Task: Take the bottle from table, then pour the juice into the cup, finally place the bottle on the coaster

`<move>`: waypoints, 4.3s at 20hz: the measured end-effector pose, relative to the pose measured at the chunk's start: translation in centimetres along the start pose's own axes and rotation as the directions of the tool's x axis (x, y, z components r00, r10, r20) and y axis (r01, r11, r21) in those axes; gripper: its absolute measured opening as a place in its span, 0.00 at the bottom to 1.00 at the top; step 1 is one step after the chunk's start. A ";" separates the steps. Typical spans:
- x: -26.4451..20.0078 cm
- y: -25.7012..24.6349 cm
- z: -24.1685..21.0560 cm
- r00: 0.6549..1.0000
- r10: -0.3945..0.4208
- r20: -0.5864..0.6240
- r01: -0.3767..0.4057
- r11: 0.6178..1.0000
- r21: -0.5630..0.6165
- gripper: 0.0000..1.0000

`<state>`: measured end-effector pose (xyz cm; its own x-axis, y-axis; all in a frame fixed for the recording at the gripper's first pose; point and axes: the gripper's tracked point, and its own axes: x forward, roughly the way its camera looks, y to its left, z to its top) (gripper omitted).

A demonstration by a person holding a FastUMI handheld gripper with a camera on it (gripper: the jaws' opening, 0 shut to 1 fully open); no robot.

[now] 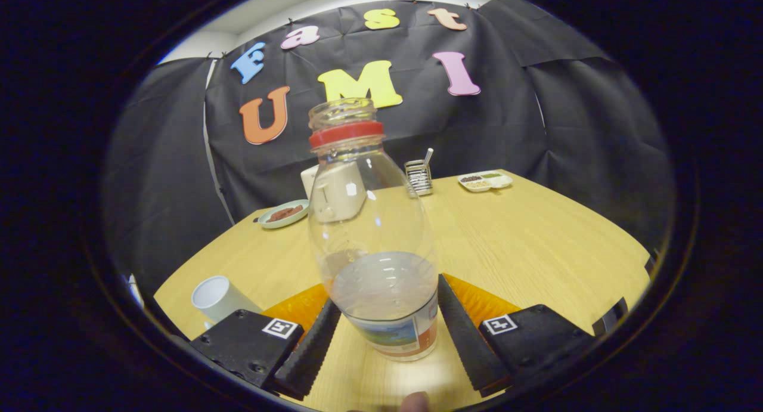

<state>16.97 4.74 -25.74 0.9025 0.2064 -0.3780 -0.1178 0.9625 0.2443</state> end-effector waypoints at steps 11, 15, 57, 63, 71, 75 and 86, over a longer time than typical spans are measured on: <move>-1.5 0.5 2.4 0.998 -0.049 0.036 0.053 0.993 -0.101 0.77; -3.1 1.6 4.0 0.996 -0.067 0.064 0.082 0.959 -0.270 0.76; -1.9 6.9 6.1 0.933 -0.167 0.319 0.279 -0.224 -0.934 0.76; -2.3 8.3 6.6 0.930 -0.132 0.342 0.291 -0.300 -0.909 0.76; -2.4 9.4 6.9 0.930 -0.102 0.354 0.301 -0.345 -0.889 0.76; -2.6 9.4 7.3 0.928 -0.100 0.358 0.305 -0.348 -0.886 0.76; -3.0 10.0 9.4 0.914 -0.073 0.398 0.337 -0.406 -0.849 0.76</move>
<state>16.99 12.15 -13.78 0.9988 0.0479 -0.0078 0.0006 -0.1719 -0.9851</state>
